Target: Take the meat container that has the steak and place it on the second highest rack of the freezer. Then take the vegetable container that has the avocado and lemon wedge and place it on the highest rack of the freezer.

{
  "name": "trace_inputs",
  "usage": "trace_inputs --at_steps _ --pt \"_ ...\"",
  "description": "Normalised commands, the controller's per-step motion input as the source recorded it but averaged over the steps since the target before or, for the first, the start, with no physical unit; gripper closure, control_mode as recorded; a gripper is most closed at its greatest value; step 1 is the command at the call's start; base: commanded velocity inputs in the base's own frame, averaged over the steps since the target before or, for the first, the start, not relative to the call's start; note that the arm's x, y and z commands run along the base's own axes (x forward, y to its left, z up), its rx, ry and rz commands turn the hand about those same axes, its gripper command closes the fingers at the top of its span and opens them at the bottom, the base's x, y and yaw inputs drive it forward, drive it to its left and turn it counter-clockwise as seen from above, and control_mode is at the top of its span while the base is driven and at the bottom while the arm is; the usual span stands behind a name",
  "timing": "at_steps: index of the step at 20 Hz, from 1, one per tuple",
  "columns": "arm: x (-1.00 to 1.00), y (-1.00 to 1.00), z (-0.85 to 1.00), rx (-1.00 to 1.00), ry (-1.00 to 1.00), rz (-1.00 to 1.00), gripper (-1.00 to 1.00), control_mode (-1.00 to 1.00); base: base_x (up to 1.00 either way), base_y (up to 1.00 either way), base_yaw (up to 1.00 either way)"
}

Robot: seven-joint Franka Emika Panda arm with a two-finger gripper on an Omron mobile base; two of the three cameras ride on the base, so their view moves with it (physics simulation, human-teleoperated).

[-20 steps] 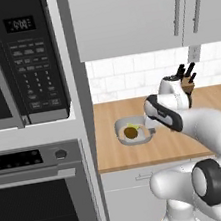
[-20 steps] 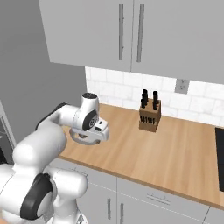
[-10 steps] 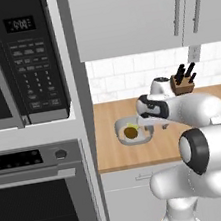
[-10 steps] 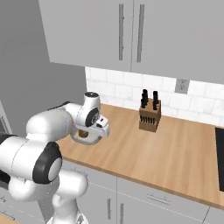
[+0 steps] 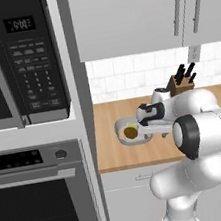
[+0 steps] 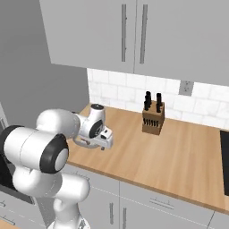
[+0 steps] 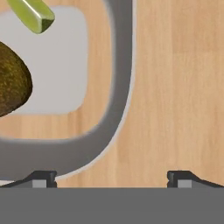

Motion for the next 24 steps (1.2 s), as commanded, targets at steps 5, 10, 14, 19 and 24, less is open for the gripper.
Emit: trace_inputs --at_steps 5,10,14,19,24 --pt "0.0 0.0 -0.41 0.0 0.0 0.0 -1.0 -1.0 0.0 0.0 0.0" --pt "-0.04 -0.02 -0.06 0.01 0.0 0.0 -1.0 -1.0 0.0 0.0 0.0" --pt "-0.21 -0.24 0.0 0.02 0.0 0.0 -1.0 -1.0 0.0 0.0 0.0" --pt "-0.07 -0.19 0.0 0.0 0.0 0.0 -1.0 -1.0 0.0 0.0 0.0" --pt "0.0 -0.12 0.0 0.0 0.0 0.0 -1.0 -1.0 0.0 0.0 0.0"
